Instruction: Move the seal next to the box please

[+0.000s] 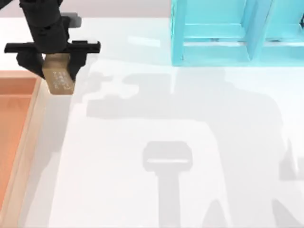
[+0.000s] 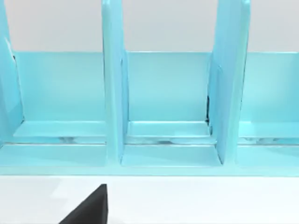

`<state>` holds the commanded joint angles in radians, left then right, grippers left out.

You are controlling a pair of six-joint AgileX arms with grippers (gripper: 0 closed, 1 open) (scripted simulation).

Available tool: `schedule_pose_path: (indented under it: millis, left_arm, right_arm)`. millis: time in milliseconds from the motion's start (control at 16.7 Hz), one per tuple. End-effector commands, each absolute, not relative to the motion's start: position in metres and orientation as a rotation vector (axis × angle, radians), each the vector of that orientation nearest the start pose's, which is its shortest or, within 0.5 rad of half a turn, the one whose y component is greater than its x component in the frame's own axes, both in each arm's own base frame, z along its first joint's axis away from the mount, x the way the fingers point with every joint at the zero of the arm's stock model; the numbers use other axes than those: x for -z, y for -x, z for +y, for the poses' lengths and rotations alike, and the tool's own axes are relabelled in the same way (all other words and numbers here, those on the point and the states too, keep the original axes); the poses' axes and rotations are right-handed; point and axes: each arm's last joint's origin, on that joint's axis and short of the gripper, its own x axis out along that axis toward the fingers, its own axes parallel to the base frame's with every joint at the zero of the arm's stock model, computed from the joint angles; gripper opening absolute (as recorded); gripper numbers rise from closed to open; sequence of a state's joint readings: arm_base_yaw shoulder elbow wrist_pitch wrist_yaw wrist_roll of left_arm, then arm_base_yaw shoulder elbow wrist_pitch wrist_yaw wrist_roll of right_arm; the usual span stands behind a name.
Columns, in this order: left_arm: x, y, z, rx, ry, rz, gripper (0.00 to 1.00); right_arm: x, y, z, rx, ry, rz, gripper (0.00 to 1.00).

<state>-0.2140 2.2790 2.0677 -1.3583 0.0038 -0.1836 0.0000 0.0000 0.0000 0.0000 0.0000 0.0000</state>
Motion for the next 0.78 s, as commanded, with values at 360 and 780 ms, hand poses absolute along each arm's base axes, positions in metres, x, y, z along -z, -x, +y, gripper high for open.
schedule_pose_path:
  millis: [360,780]
  left_arm:
    - [-0.2089,-0.4409,-0.09,0.016,-0.016,1.57,0.23]
    - [-0.2089,-0.4409,-0.09,0.016,-0.016,1.57,0.75]
  right_arm:
    - [-0.16,-0.1057,-0.0012,0.0,0.0,0.0,1.0]
    - [-0.16,-0.1057,-0.0012,0.0,0.0,0.0,1.0]
